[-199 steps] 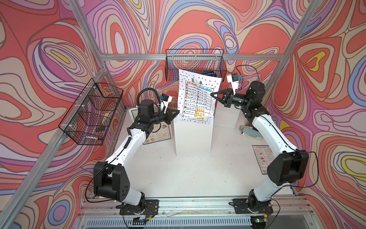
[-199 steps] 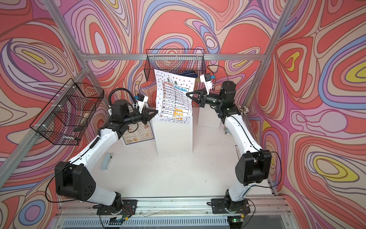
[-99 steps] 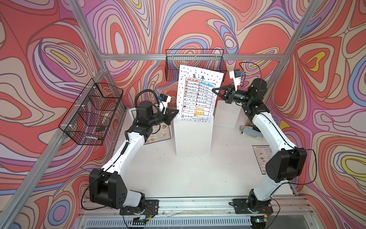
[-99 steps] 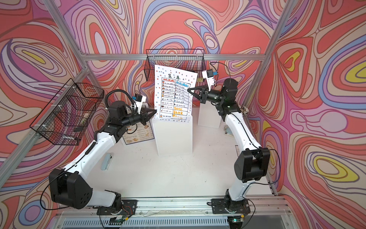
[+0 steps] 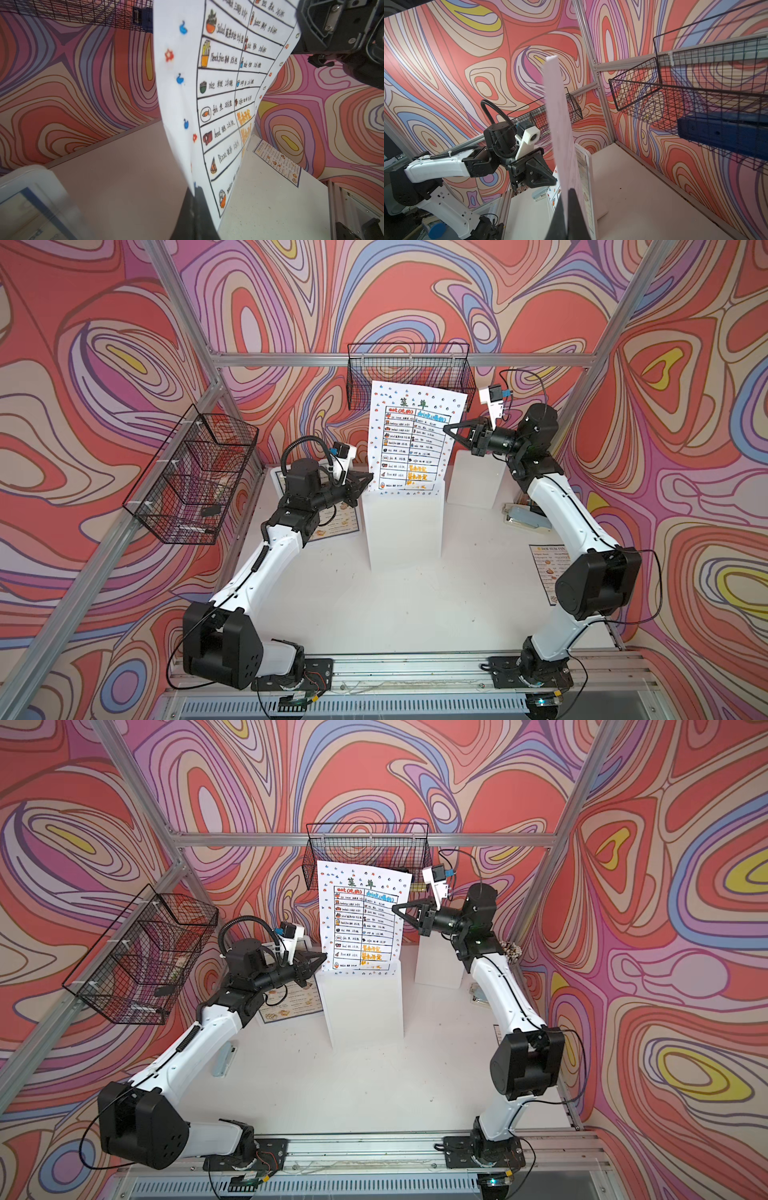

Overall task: Insert the menus into the narrow rack
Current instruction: Insert the menu into the narrow rack.

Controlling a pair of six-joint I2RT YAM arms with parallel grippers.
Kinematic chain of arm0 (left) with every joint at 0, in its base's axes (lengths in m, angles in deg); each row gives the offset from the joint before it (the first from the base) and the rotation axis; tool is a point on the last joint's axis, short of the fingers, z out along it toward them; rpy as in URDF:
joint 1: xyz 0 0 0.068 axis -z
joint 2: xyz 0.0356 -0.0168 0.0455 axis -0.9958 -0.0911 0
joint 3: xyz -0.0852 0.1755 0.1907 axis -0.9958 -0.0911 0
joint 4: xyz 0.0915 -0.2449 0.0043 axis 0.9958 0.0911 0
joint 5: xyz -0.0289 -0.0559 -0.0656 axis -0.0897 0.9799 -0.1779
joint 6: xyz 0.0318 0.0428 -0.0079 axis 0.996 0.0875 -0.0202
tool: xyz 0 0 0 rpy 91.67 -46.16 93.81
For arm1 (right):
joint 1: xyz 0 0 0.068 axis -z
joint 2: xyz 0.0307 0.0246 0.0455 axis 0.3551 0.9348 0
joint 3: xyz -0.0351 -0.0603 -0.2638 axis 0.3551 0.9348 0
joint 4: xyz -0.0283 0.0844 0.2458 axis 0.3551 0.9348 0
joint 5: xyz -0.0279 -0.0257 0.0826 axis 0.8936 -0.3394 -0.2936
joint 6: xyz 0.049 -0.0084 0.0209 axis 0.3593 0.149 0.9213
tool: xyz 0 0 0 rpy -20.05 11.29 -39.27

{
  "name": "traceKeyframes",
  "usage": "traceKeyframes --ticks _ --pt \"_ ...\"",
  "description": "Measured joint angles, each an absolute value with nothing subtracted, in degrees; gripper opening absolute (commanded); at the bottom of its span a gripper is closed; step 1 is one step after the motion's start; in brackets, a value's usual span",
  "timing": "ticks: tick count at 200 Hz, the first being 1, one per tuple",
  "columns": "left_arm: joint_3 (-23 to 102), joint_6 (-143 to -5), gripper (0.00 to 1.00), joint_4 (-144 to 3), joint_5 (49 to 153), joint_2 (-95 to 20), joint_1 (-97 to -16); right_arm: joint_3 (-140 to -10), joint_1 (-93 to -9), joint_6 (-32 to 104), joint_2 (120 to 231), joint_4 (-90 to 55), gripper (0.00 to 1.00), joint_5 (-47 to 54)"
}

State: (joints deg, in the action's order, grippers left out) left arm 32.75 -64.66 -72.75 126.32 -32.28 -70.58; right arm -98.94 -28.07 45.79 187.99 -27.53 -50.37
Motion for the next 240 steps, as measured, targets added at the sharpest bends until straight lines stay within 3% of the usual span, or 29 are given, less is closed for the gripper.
traceKeyframes --ticks 240 --pt "22.83 -66.95 0.00 -77.69 110.95 -22.46 -65.59 -104.88 -28.42 51.12 195.14 -32.12 0.00 -52.53"
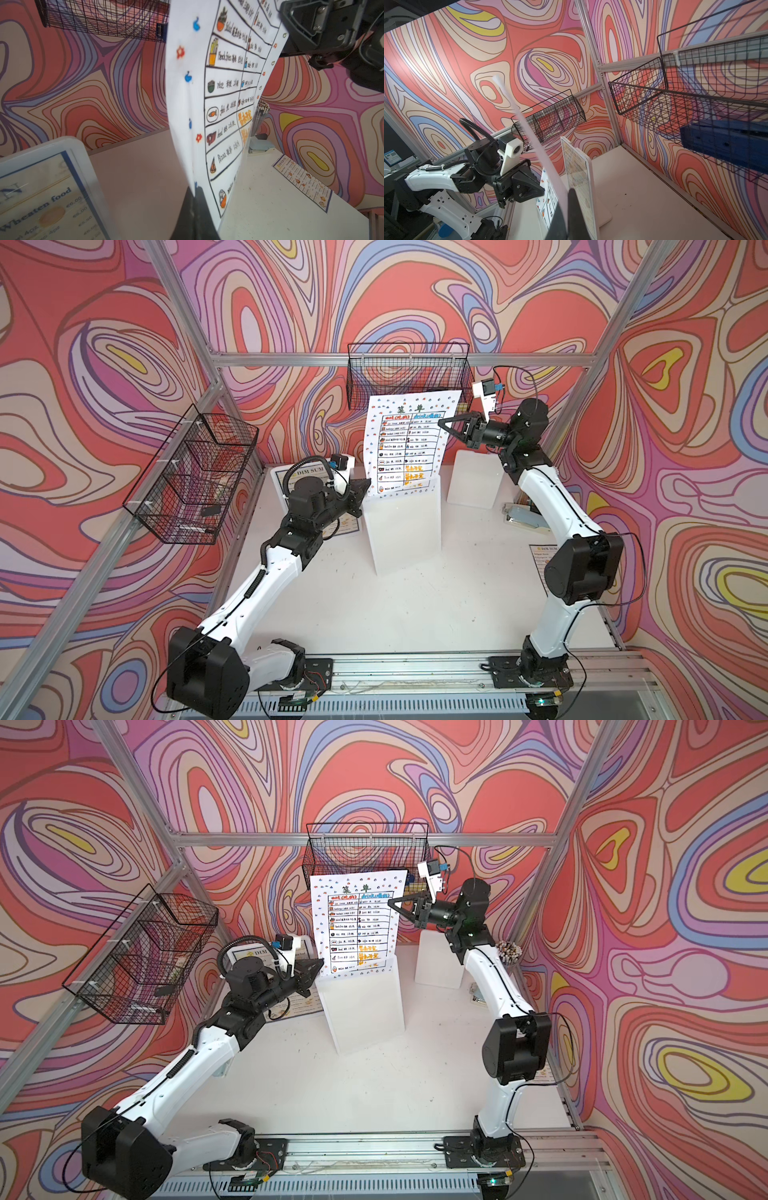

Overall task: Insert the menus into the narrow rack
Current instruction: Insert the menu into the narrow rack.

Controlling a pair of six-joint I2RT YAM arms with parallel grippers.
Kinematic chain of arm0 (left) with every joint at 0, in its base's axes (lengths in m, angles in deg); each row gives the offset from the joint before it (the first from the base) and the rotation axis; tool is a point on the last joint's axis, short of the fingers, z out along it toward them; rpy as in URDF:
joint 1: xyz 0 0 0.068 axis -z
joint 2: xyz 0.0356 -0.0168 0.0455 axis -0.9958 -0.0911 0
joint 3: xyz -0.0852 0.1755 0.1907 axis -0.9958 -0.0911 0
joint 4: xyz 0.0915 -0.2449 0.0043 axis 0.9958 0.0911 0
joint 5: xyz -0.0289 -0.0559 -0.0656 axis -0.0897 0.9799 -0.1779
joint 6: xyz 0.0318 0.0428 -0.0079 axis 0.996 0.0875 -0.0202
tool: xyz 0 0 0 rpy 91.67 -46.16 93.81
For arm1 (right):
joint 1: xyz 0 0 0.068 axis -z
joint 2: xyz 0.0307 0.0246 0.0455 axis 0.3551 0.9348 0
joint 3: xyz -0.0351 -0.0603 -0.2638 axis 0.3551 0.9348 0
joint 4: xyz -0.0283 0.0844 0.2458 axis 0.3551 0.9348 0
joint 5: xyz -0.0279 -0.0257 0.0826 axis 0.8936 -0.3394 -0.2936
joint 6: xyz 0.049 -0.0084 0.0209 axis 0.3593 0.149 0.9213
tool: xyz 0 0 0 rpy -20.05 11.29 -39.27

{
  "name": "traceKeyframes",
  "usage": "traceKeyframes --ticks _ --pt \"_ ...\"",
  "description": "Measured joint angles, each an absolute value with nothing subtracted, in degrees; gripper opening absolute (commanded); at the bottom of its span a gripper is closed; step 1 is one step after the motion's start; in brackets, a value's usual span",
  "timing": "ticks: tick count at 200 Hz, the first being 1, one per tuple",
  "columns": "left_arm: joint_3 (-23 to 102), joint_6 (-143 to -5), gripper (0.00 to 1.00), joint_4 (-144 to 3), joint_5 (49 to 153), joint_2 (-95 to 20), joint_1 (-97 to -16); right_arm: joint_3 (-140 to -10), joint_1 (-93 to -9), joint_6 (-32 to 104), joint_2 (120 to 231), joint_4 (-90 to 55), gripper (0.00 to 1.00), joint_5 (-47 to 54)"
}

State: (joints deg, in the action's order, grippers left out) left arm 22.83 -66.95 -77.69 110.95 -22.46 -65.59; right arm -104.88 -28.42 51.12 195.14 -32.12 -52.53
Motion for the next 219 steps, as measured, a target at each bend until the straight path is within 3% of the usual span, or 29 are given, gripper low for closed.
traceKeyframes --ticks 73,180,219 --pt "23.11 -67.61 0.00 -76.77 108.90 -21.81 -64.59 -106.46 -28.42 53.02 196.47 -33.67 0.00 -53.49" --pt "32.49 -66.69 0.00 -75.74 105.68 -33.94 -59.60 -100.03 -22.91 58.42 195.01 -43.35 0.00 -53.88" --pt "32.97 -66.73 0.00 -75.81 104.59 -33.63 -58.44 -99.26 -22.01 60.43 193.28 -45.52 0.00 -54.58"
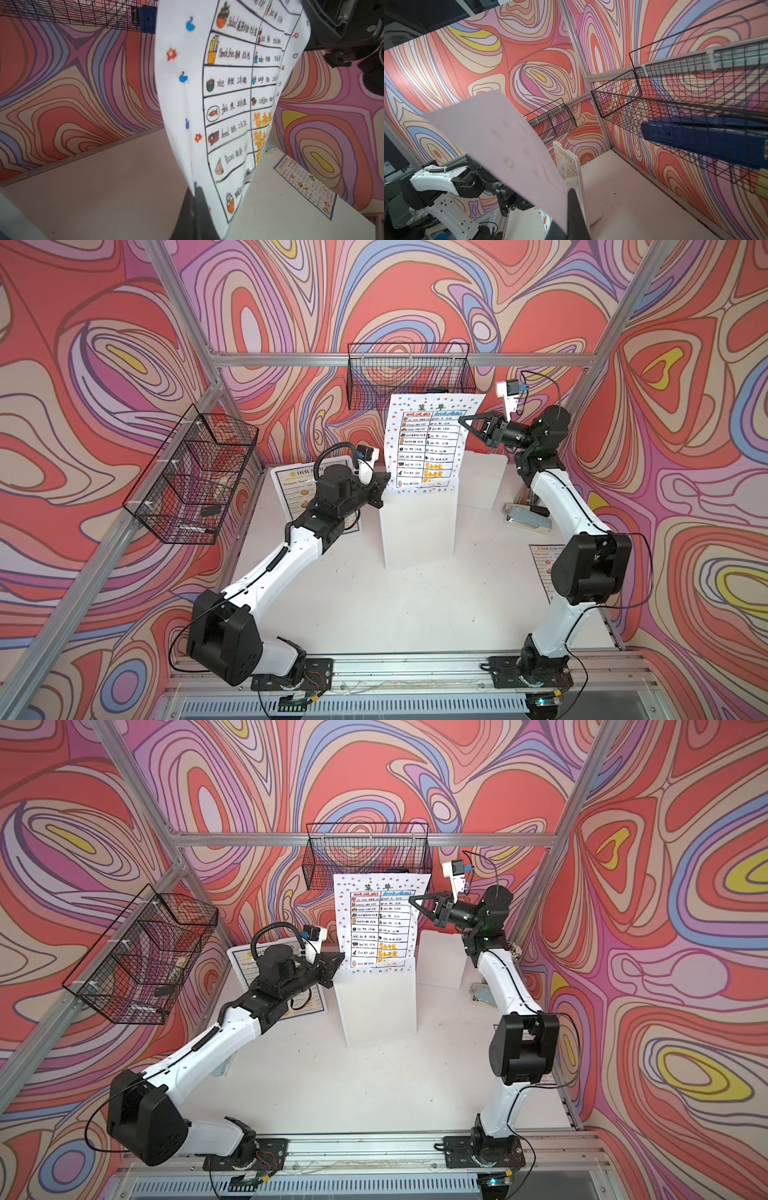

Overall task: Insert the menus into the narrow rack
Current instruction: Insert the menu into the narrow rack.

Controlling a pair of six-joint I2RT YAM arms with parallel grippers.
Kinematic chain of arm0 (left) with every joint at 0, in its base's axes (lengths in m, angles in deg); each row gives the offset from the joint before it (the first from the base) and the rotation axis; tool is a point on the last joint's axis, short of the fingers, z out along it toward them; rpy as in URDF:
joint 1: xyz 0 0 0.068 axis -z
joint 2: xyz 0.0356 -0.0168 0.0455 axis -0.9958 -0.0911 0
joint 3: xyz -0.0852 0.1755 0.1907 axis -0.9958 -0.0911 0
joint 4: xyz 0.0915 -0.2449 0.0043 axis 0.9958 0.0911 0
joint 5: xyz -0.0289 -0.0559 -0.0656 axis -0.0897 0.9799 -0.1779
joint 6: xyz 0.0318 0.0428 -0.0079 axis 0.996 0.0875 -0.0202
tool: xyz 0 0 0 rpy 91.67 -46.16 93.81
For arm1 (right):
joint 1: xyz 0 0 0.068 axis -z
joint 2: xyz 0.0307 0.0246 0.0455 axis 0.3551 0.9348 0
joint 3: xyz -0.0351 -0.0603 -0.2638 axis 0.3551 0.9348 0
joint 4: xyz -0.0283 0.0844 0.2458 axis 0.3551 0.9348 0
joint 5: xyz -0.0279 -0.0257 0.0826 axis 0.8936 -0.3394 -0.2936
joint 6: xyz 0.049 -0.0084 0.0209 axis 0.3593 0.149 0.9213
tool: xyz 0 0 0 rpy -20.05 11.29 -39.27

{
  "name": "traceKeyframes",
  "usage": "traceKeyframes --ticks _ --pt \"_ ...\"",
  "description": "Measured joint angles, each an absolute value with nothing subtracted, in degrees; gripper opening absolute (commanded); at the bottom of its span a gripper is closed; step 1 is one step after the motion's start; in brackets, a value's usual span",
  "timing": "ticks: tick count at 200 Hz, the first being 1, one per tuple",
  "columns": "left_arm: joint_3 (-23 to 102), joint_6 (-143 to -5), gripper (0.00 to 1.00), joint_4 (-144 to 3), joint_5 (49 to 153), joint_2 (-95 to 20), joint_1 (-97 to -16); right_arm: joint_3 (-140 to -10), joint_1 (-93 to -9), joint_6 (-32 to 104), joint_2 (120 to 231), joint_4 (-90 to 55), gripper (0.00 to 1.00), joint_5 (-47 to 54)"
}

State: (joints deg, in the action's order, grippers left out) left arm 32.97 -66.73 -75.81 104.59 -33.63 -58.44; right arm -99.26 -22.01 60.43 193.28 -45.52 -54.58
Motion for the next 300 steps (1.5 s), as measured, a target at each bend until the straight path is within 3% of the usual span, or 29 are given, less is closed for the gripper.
traceKeyframes --ticks 99,198,300 --pt "29.43 -66.78 0.00 -75.85 104.26 -26.46 -58.07 -99.18 -22.67 69.13 193.43 -56.01 0.00 -56.11" --pt "35.77 -63.30 0.00 -72.57 103.52 -33.61 -58.10 -102.00 -22.34 60.28 193.46 -44.07 0.00 -54.91" --pt "35.66 -60.48 0.00 -71.79 102.08 -31.16 -58.12 -105.27 -22.23 54.22 193.52 -35.38 0.00 -54.06"
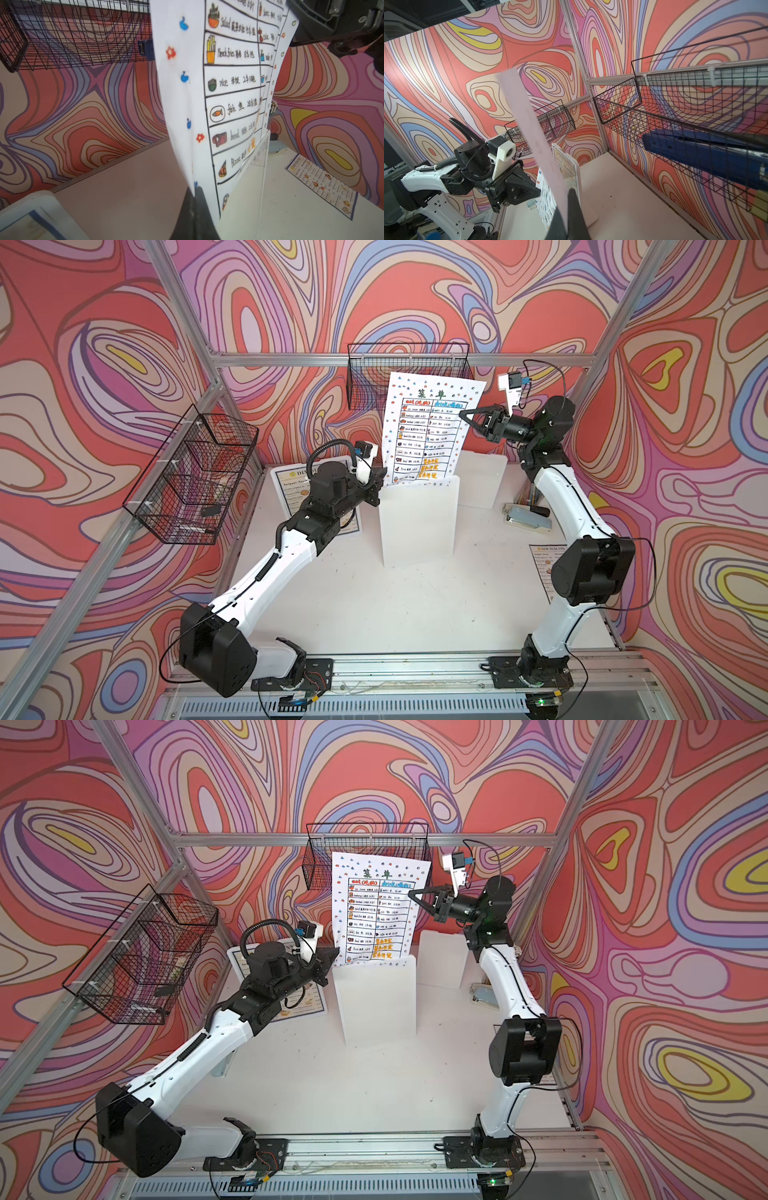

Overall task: Insert the menus into the narrow rack
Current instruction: Insert the menu into the narrow rack.

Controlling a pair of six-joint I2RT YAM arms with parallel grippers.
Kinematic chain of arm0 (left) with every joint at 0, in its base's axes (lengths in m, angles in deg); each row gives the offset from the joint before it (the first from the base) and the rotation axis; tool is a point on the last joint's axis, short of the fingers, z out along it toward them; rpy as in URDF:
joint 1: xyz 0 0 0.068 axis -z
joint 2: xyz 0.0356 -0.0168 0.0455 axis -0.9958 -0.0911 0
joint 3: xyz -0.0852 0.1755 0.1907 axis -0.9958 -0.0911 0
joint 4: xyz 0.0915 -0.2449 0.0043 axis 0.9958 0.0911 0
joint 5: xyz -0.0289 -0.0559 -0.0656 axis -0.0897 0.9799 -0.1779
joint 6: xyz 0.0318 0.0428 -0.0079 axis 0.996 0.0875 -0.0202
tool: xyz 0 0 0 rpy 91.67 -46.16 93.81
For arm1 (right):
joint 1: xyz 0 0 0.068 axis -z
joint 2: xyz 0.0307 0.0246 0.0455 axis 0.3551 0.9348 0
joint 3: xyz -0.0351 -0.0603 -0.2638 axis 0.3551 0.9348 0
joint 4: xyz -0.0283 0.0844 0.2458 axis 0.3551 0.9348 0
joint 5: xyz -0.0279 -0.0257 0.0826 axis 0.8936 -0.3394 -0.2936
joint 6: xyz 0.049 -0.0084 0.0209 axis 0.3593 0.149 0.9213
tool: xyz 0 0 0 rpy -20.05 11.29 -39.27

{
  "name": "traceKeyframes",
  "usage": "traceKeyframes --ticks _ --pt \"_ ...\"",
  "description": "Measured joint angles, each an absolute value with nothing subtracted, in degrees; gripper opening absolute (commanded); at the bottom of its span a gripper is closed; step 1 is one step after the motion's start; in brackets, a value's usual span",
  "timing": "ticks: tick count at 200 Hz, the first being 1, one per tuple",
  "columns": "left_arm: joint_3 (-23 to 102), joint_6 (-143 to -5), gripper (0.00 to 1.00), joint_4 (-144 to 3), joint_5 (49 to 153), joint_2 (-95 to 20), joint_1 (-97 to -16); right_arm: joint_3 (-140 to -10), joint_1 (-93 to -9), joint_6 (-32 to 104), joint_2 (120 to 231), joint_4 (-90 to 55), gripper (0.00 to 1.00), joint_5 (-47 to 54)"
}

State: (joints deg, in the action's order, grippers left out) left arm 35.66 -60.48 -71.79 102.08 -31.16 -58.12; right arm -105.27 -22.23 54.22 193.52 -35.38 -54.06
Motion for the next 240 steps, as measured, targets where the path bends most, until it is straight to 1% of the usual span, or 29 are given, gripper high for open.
traceKeyframes --ticks 107,184,188,200,205,209,231,240 --pt "37.06 -58.23 0.00 -72.44 102.30 -34.11 -58.14 -109.21 -22.23 46.55 193.57 -24.93 0.00 -53.80" --pt "35.70 -56.72 0.00 -74.56 101.95 -33.74 -58.14 -107.96 -22.17 46.12 193.57 -25.98 0.00 -53.69" --pt "35.70 -56.57 0.04 -74.56 101.82 -33.65 -58.14 -107.96 -22.12 46.12 193.57 -25.96 0.00 -53.64" --pt "35.70 -56.18 0.32 -74.54 101.51 -33.37 -58.14 -107.96 -22.10 45.77 193.57 -25.61 0.00 -53.40" --pt "35.70 -55.78 0.40 -74.45 101.25 -33.24 -58.14 -107.96 -22.10 45.48 193.57 -25.43 0.00 -53.27" --pt "35.70 -55.85 0.43 -74.39 100.98 -33.11 -58.12 -107.96 -22.10 45.29 193.57 -25.28 0.00 -53.16" --pt "35.33 -55.50 0.49 -74.45 100.53 -32.12 -58.14 -107.96 -22.10 44.43 193.57 -24.34 0.00 -52.86" --pt "35.03 -55.39 0.50 -74.43 100.55 -31.66 -58.16 -107.96 -22.10 44.24 193.57 -24.23 0.00 -52.86"
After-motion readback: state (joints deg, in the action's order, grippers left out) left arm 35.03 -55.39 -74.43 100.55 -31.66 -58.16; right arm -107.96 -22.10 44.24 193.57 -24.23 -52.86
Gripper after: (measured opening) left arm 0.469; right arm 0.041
